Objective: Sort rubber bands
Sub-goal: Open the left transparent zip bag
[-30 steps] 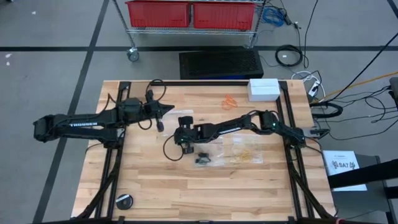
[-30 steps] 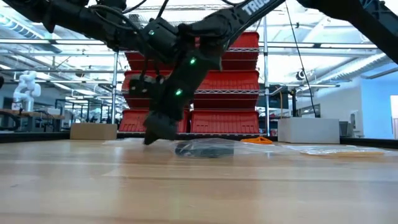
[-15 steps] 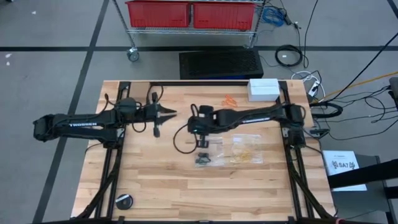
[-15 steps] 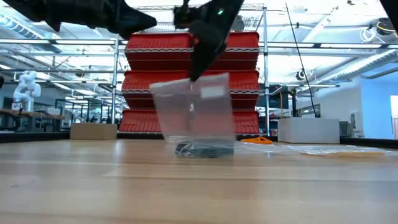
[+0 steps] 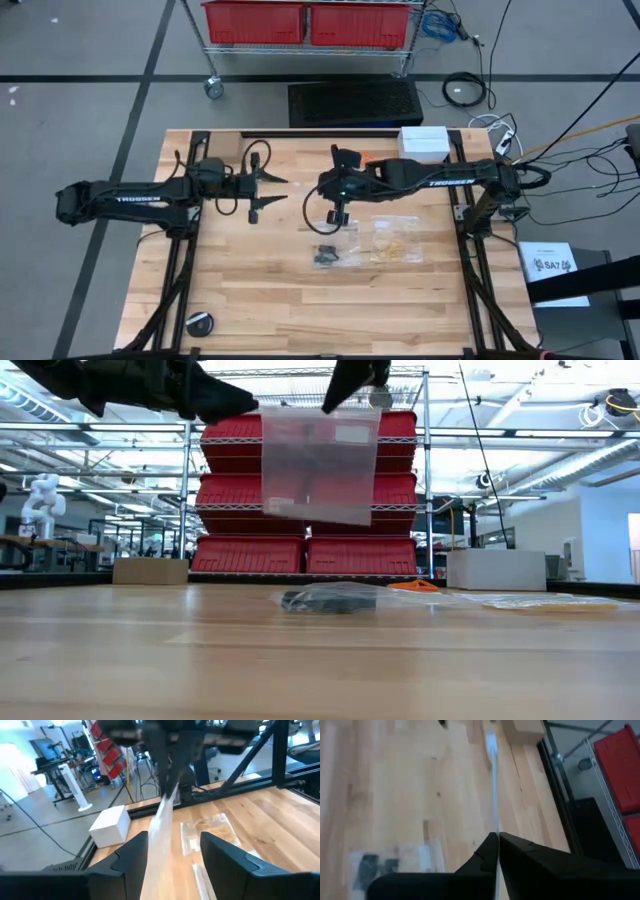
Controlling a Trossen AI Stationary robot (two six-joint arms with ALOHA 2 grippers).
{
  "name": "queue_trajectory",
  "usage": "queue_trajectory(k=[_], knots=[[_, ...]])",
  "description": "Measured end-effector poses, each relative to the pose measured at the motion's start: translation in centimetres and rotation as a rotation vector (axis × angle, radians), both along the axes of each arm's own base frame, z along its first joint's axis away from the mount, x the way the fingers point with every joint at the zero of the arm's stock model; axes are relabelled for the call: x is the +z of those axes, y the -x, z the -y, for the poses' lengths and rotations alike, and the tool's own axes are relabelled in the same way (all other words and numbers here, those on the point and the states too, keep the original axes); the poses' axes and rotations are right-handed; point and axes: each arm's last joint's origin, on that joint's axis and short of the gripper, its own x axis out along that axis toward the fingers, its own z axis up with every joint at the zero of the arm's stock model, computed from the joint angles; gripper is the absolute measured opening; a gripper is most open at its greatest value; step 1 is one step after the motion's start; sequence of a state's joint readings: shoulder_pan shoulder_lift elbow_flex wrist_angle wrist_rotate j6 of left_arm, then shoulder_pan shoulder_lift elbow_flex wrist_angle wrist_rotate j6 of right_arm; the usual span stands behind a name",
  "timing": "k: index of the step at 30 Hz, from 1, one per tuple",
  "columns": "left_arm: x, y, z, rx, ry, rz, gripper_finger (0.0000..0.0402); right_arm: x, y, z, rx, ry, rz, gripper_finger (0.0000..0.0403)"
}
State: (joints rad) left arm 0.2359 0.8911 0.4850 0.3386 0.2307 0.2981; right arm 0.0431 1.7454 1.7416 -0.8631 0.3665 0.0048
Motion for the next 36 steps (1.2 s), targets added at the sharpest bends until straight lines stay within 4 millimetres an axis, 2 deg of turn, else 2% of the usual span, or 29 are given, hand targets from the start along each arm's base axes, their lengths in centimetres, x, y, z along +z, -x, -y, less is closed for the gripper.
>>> queue_trajectory(k=[7,15,20,28,36], knots=[[0.2,-0.3,-0.3,0.072,-0.008,0.034,0.0190,0.1,0.0,-1.1,0.035,0.004,0.006,0.0000],[0.1,-0.3,-0.1,0.030,-0.004,0.024,0.0180,0.3,-0.1,-1.6,0.057,0.012,0.026,0.0000],[0.1,-0.3,-0.1,0.030,-0.004,0.025,0.0135,0.3,-0.1,-1.6,0.059,0.015,0.024,0.0000],[0.2,-0.3,0.0,-0.006,-0.055,0.033,0.0011,0.3,-0.1,-1.6,0.062,0.017,0.021,0.0000],[0.2,-0.3,0.2,-0.074,-0.062,0.041,0.0004,0.2,0.0,-1.6,0.072,0.023,0.012,0.0000]])
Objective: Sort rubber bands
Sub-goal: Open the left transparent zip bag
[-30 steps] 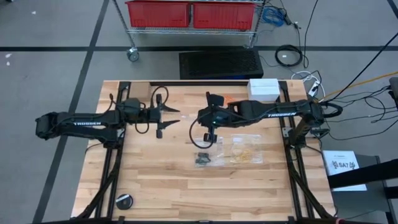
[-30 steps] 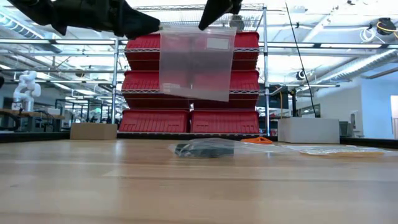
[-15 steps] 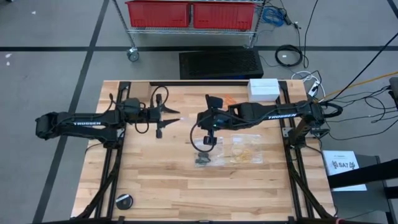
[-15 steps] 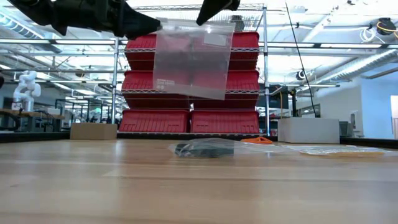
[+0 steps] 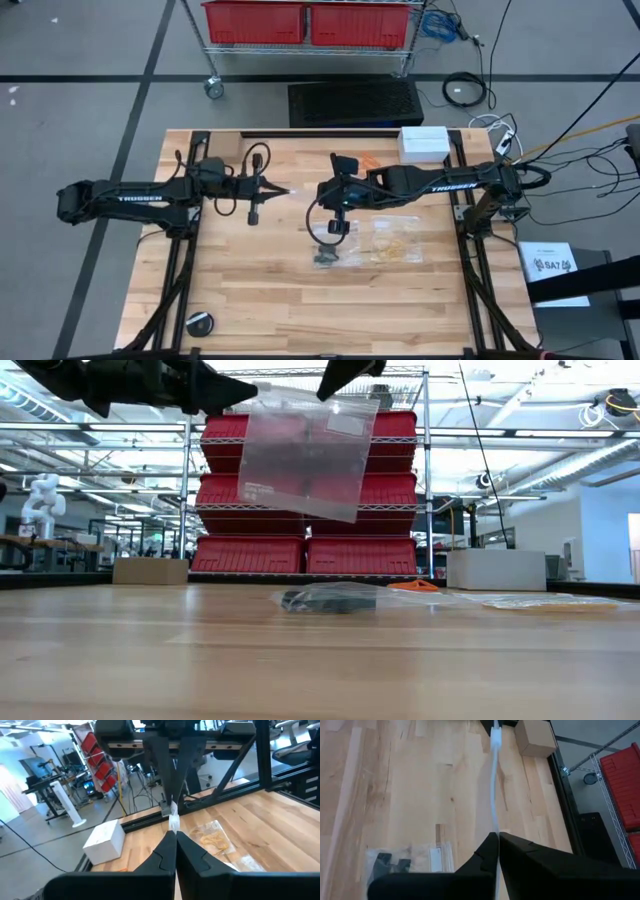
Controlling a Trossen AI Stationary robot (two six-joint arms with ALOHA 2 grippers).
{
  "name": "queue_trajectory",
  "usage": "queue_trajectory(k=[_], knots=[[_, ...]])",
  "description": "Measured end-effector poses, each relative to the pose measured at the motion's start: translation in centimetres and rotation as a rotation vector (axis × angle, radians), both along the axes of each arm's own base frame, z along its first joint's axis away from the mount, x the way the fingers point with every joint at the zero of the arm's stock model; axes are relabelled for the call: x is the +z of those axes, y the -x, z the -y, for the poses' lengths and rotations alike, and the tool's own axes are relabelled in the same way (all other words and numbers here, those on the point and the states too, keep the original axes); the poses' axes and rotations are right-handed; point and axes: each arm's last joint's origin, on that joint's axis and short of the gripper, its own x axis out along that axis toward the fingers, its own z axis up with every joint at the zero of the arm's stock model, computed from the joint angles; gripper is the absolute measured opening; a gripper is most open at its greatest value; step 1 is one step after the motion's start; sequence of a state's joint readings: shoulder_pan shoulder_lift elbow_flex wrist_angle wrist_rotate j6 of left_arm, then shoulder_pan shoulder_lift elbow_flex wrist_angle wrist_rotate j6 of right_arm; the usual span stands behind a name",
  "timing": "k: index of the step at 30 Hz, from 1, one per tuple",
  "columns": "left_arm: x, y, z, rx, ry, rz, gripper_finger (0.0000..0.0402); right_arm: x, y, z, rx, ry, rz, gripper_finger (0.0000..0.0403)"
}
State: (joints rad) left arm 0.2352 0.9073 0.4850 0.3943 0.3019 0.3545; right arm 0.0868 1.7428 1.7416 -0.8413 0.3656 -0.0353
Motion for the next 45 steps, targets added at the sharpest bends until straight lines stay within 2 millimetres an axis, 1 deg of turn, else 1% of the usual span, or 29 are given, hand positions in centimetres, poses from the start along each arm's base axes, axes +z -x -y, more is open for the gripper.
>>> queue_trajectory(k=[4,6,8,11,16,18,20,23,26,33,35,39,43,45], knots=[[0.0,0.0,0.0,0.000,-0.002,0.000,0.0003,0.0,0.0,0.0,0.001,0.003,0.001,0.0000],[0.0,0.0,-0.1,0.016,-0.002,-0.001,0.0002,0.1,-0.1,0.0,-0.001,0.004,0.015,0.0007],[-0.1,0.0,-0.1,0.047,-0.001,-0.014,0.0002,0.3,-0.3,0.0,0.001,0.003,0.047,0.0022],[-0.4,0.0,-0.3,0.096,-0.016,-0.039,0.0001,0.8,-0.8,-0.1,0.009,0.001,0.110,0.0055],[-0.4,0.0,-0.3,0.115,-0.018,-0.042,0.0001,1.4,-1.4,0.2,0.016,-0.002,0.199,0.0108],[-0.4,0.0,-0.3,0.116,-0.017,-0.042,0.0001,1.4,-1.8,0.6,0.022,-0.010,0.228,0.0120],[-0.4,0.0,-0.3,0.118,-0.017,-0.041,0.0001,0.9,-2.4,1.1,0.038,-0.029,0.223,0.0124],[-0.4,0.0,-0.4,0.118,-0.017,-0.039,0.0001,-0.3,-3.4,2.0,0.043,-0.032,0.204,0.0119],[-0.4,0.0,-0.4,0.118,-0.016,-0.039,0.0000,-0.9,-4.0,2.6,0.050,-0.033,0.206,0.0108],[-0.4,0.0,-0.4,0.120,-0.016,-0.039,0.0000,-0.9,-4.4,3.7,0.017,-0.039,0.238,0.0088],[-0.4,0.0,-0.4,0.120,-0.015,-0.039,0.0000,-1.0,-4.4,4.0,0.031,-0.059,0.229,0.0081],[-0.4,0.0,-0.4,0.121,-0.015,-0.039,0.0000,-1.2,-4.5,4.1,0.054,-0.087,0.231,0.0056],[-0.4,0.0,-0.4,0.127,-0.015,-0.037,0.0000,-1.2,-4.6,4.1,0.055,-0.086,0.229,0.0019],[-0.4,0.0,-0.4,0.130,-0.015,-0.040,0.0000,-1.3,-4.5,4.1,0.056,-0.087,0.221,0.0008]])
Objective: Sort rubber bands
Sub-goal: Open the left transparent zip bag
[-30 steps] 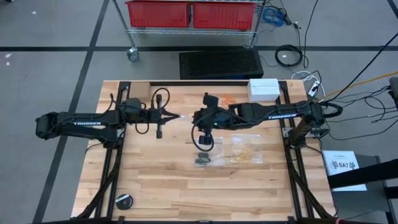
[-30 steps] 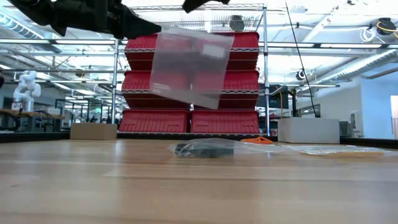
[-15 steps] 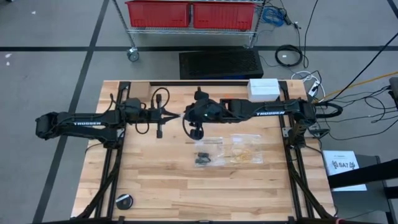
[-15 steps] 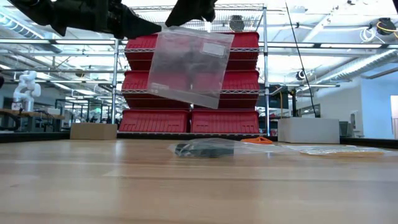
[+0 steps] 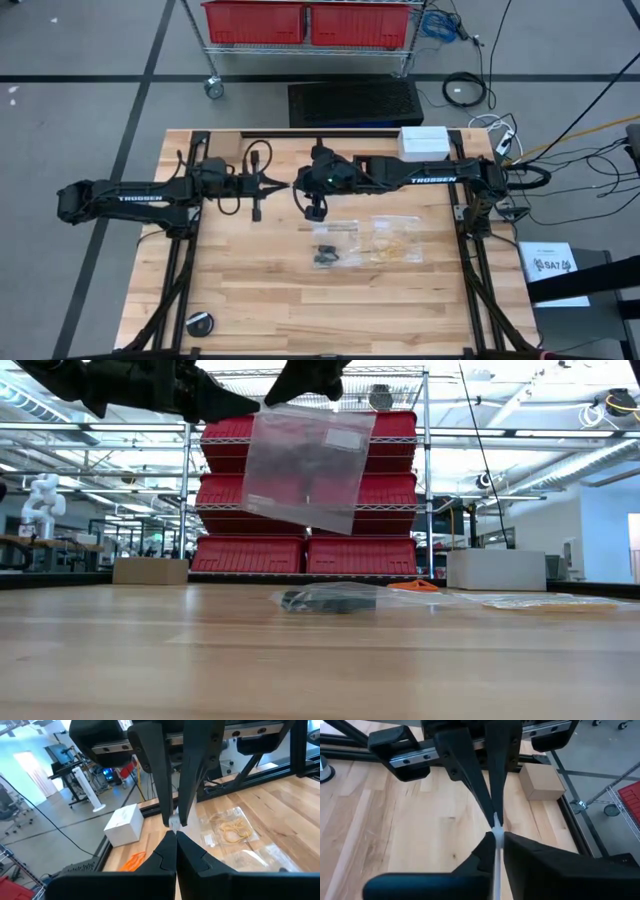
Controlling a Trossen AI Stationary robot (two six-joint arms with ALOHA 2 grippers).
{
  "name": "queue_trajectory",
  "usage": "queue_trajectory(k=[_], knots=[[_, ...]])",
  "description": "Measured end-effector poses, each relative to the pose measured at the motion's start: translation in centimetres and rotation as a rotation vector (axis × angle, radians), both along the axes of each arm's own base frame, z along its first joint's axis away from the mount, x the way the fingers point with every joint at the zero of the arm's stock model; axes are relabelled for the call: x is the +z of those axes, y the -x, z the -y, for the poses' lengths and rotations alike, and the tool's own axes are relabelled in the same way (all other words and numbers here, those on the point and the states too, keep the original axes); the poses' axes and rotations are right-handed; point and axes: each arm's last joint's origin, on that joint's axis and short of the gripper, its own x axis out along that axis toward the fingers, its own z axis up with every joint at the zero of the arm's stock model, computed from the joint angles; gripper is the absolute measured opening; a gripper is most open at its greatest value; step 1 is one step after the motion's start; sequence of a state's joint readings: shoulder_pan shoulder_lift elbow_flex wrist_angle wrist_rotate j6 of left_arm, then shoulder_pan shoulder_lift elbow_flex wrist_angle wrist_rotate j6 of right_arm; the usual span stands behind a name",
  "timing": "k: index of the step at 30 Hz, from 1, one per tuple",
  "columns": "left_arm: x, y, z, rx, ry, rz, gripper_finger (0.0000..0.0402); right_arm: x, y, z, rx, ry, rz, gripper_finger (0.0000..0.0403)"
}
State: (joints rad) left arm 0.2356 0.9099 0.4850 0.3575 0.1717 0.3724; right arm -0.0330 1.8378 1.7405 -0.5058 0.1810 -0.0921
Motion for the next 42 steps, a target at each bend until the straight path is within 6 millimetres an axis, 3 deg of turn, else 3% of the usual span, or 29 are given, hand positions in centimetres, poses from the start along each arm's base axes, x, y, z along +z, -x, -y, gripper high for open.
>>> queue_trajectory(k=[21,29,36,39,42], knots=[[0.0,0.0,0.0,0.016,0.028,-0.002,0.0002,-1.2,1.1,-0.4,-0.049,0.007,-0.164,0.0002],[-1.6,-1.3,-0.2,-0.025,0.109,-0.074,0.0076,-0.5,1.2,-1.4,-0.007,0.028,-0.133,0.0002],[-1.7,-2.7,-0.3,-0.111,0.189,0.009,0.0156,-0.5,1.3,-1.7,0.005,0.027,-0.137,0.0002],[-1.6,-2.9,-0.3,-0.105,0.192,-0.003,0.0162,-0.5,1.3,-1.7,0.005,0.029,-0.137,0.0002],[-1.4,-2.9,-0.4,-0.095,0.188,-0.001,0.0140,-0.5,1.3,-1.8,0.010,0.031,-0.138,0.0002]])
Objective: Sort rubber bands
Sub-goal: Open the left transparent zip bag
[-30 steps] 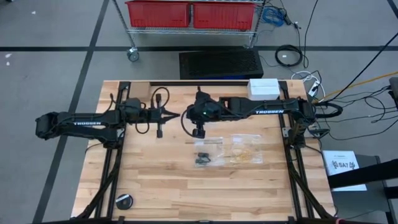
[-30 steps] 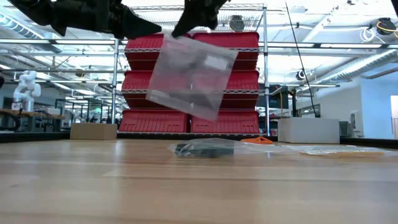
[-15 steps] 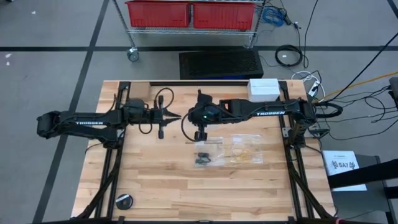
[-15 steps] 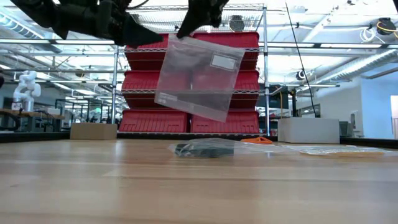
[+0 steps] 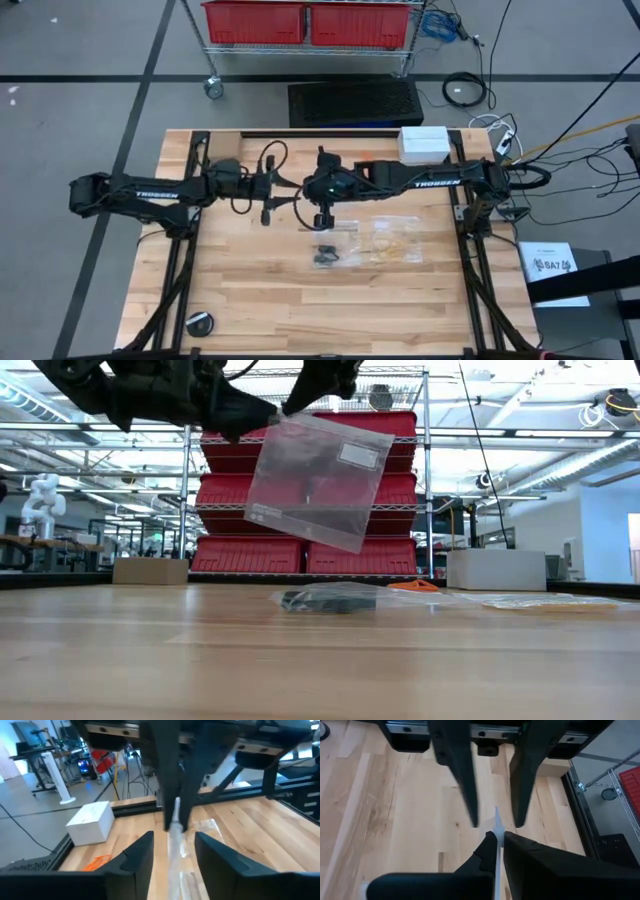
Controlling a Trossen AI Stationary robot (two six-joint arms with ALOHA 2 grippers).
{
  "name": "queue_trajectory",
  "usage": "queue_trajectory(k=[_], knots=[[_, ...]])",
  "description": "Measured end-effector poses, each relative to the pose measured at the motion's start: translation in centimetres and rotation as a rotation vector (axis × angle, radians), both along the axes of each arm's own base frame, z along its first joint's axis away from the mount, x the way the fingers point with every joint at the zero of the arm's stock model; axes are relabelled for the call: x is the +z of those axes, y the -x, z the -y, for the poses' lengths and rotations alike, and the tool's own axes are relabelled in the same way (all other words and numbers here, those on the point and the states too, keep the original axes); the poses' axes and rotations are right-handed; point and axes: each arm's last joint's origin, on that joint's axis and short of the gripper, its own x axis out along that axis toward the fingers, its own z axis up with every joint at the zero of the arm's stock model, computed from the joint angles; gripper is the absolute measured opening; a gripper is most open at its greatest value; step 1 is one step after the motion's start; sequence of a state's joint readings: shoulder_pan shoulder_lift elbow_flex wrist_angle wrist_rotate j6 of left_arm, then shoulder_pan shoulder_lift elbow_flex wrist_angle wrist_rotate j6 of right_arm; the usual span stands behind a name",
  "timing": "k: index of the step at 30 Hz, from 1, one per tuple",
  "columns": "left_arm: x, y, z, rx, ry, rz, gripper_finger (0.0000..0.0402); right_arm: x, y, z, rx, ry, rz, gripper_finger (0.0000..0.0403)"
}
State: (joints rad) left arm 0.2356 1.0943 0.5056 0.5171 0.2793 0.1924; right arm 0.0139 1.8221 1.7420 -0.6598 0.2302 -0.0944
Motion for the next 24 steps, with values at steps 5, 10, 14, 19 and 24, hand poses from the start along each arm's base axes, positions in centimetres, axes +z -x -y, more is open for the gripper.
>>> queue_trajectory(k=[5,10,14,19,24], knots=[[0.0,0.0,0.0,-0.006,-0.089,0.001,0.0041,0.0,0.0,0.0,-0.003,0.003,0.000,0.0002],[-0.1,0.0,0.0,-0.005,-0.106,-0.001,0.0009,0.0,0.0,0.0,-0.004,0.004,-0.003,0.0002],[-0.1,0.0,0.0,0.007,-0.128,-0.001,0.0004,-0.1,0.2,0.0,-0.004,0.003,-0.019,0.0002],[0.0,0.0,-0.1,0.016,-0.129,-0.003,0.0002,-0.5,0.6,0.0,-0.021,-0.012,-0.072,0.0002],[0.0,0.1,-0.1,0.029,-0.130,-0.001,0.0002,-0.9,1.1,0.0,-0.042,-0.031,-0.138,0.0002]])
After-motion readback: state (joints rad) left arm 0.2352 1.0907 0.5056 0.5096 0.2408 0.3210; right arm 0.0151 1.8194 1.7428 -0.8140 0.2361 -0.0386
